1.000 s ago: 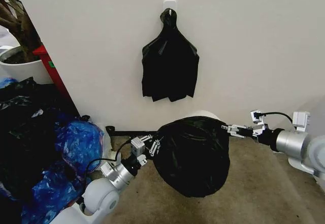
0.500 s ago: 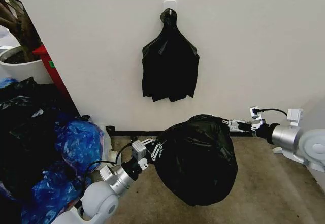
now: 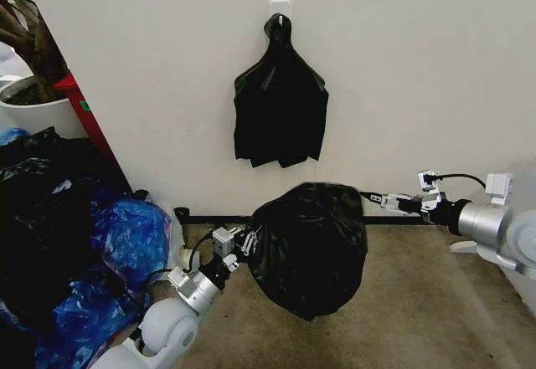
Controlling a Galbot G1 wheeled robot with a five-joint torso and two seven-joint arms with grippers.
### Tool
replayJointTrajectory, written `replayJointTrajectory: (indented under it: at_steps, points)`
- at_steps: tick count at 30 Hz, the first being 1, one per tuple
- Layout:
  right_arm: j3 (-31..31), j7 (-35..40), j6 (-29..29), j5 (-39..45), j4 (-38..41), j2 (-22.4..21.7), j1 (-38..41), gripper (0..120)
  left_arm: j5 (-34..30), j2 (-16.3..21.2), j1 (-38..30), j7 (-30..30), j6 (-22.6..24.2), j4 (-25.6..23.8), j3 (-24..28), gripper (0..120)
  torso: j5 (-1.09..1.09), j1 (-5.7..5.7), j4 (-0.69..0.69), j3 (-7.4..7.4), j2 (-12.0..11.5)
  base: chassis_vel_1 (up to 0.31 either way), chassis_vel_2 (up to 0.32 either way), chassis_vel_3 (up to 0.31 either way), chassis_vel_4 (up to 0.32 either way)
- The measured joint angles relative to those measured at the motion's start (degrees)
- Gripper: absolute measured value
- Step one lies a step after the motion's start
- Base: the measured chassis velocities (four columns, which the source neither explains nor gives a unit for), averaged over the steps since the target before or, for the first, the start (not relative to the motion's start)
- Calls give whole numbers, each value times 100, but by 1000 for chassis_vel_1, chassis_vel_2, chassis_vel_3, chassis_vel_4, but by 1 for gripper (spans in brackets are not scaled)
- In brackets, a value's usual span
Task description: Place the garbage bag over the trash bin.
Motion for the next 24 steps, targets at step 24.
replayJointTrajectory:
  at_steps: [24]
  points:
    - [-2220, 976, 668, -3147, 2080, 1475, 193, 86, -252, -14, -367, -3276, 1395, -256, 761, 2, -1, 0, -1, -1, 0, 0, 0, 0, 0]
